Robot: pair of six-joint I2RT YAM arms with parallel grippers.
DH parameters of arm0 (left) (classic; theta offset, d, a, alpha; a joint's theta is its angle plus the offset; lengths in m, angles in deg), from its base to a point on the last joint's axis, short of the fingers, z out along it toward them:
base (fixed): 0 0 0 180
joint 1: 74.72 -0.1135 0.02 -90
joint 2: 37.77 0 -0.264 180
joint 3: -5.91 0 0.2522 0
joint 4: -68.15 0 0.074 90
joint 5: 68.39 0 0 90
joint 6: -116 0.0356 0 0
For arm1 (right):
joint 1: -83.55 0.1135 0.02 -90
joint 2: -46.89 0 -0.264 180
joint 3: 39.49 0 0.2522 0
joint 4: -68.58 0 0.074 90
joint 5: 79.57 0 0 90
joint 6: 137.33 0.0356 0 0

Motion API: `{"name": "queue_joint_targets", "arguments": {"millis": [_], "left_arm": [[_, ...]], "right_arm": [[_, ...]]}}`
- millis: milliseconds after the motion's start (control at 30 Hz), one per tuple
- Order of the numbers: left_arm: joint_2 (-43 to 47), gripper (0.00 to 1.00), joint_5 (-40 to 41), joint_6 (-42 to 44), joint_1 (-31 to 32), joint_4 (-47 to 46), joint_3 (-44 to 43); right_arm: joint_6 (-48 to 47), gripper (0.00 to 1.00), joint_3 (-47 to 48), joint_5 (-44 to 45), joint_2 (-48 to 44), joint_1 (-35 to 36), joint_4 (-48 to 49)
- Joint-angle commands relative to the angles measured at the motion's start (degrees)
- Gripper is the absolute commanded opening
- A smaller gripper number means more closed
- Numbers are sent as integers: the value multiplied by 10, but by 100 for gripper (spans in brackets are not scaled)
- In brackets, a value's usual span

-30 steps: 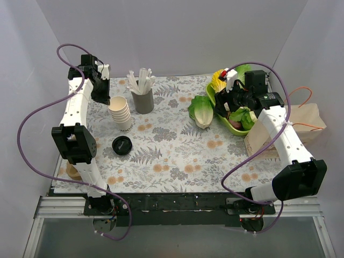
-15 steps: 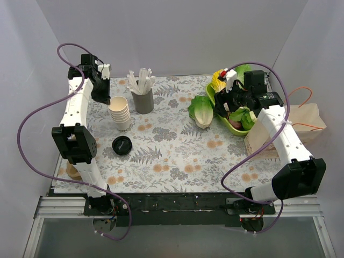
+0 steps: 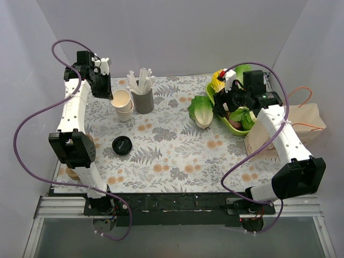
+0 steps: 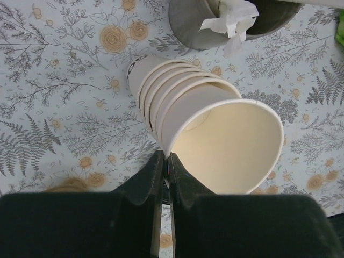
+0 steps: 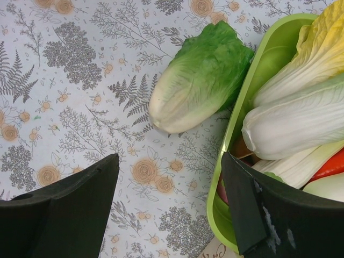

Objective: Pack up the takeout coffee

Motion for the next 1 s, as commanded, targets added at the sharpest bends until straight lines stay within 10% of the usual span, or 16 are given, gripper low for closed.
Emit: {"name": "queue_joint_targets", "arguments": {"millis": [0,600,800,967], "left_arm": [[32,0,33,13,-8,-38,25],[45,0,37,14,-19,-11,-164],[93,0,-209,126,-5,47,-128],[148,0,-266,193,83,40,5]], "right_arm": [[0,84,26,-13,6,4,3],[-3,83,72,-35,43,15,-15],[4,83,93,-49,51,16,-21],[6,84,86,-43,47,16,-24]]}}
